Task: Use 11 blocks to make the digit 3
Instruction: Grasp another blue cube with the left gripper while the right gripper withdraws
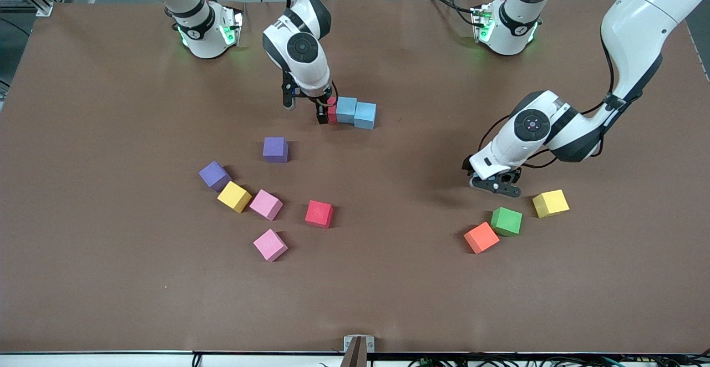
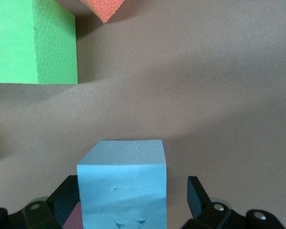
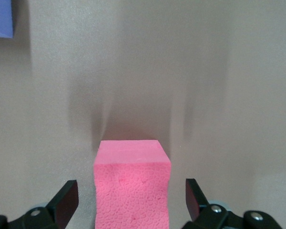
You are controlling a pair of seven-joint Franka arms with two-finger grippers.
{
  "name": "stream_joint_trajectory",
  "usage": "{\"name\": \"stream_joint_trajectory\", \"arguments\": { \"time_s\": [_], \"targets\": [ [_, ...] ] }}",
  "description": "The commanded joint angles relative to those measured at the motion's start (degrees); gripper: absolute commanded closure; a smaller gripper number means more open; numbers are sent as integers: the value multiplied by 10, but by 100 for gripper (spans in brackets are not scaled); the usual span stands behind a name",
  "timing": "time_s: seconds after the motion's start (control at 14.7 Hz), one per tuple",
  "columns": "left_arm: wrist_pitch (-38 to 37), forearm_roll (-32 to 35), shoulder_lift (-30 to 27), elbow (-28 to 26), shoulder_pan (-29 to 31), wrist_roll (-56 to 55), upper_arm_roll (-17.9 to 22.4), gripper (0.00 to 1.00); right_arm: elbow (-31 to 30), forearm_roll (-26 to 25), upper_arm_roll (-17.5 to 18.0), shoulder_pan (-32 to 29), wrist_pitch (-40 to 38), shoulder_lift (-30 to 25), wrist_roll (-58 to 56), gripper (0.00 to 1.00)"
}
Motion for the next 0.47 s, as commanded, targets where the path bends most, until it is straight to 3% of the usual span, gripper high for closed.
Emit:
{"name": "stream_joint_trajectory", "arguments": {
  "time_s": [0.0,0.2,0.41],
  "targets": [
    [8,31,14,-1,6,2,-1,0,-8,15,-2,3,-11,-12,1,1],
    [8,31,19,-1,6,0,-1,11,-6,14,-2,3,-27,-12,-3,0],
    [8,31,19,-1,6,-4,-1,37,0,14,-3,3,-51,-14,-5,0]
  ]
}}
